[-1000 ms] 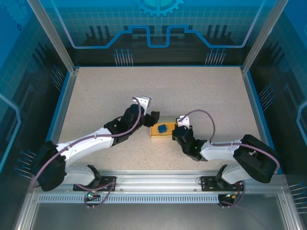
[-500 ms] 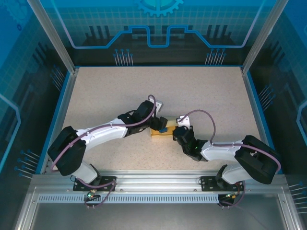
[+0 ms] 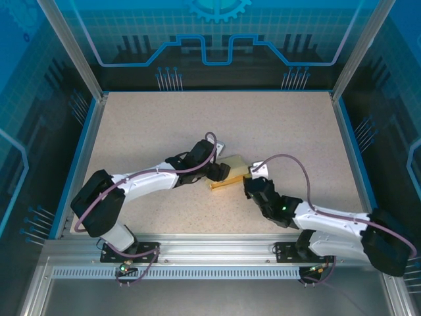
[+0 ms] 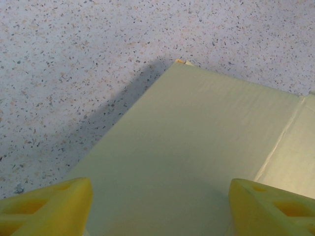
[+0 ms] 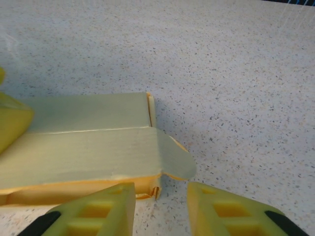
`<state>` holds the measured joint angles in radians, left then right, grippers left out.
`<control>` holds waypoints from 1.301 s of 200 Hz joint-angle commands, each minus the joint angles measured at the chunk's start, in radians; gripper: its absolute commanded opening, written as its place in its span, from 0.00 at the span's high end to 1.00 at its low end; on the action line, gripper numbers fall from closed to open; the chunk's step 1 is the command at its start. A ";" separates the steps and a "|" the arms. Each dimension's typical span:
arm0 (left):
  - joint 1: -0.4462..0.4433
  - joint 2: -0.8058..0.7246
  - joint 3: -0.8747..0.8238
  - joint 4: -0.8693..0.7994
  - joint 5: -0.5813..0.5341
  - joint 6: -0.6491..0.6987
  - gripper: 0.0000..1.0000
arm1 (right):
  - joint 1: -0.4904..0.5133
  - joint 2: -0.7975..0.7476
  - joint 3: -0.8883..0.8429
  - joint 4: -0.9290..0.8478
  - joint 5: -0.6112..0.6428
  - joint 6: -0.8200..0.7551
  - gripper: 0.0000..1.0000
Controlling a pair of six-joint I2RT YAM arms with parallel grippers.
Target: Fold the paper box
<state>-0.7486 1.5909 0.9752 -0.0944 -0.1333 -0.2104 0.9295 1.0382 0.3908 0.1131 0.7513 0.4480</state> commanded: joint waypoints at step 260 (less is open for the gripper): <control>0.003 -0.029 -0.234 0.140 -0.198 -0.071 0.19 | -0.350 0.496 0.284 -0.091 -0.555 -0.109 0.47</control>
<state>-0.7486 1.5242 0.7628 0.0360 -0.3111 -0.2562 0.5888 1.5066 0.6945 0.0303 0.1967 0.3363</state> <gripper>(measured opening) 0.811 0.527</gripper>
